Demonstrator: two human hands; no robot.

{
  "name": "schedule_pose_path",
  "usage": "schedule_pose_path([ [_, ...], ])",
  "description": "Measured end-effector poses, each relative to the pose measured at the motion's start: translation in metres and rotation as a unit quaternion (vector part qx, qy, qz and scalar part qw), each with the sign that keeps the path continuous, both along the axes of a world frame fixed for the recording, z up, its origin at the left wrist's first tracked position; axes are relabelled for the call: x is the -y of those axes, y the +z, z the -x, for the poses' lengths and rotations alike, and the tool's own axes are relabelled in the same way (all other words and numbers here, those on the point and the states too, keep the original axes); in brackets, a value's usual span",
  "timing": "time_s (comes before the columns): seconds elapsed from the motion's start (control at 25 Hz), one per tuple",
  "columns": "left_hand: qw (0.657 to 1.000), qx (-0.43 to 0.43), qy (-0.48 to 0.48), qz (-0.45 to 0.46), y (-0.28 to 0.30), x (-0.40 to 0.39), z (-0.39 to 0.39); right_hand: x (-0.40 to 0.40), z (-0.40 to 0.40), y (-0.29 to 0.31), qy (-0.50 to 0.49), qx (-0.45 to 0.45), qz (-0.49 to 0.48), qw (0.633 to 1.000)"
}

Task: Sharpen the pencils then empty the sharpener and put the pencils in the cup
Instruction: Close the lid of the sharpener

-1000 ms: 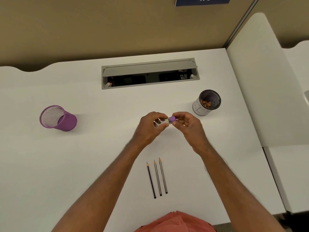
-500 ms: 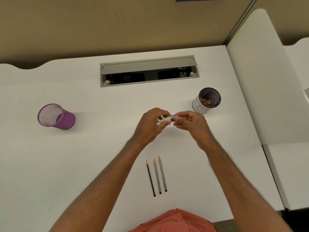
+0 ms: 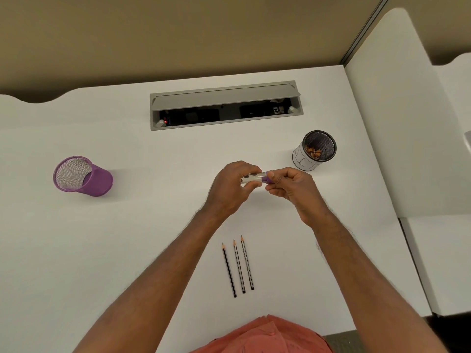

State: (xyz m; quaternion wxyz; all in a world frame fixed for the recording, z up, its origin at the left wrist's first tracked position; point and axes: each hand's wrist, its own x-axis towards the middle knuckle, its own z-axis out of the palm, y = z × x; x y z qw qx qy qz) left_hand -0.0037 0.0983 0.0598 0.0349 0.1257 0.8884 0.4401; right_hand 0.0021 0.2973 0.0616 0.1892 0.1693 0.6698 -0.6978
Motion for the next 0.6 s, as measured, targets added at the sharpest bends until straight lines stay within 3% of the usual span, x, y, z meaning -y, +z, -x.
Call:
schedule_pose_path([
  [0.32,0.999,-0.033,0.009,0.009,0.001,-0.004,-0.002,0.002,0.002,0.004,-0.017,0.019,0.006,1.000],
  [0.6,0.999,-0.036,0.008,0.005,0.002,-0.004,-0.001,0.010,0.002,0.007,-0.054,-0.040,0.018,0.998],
])
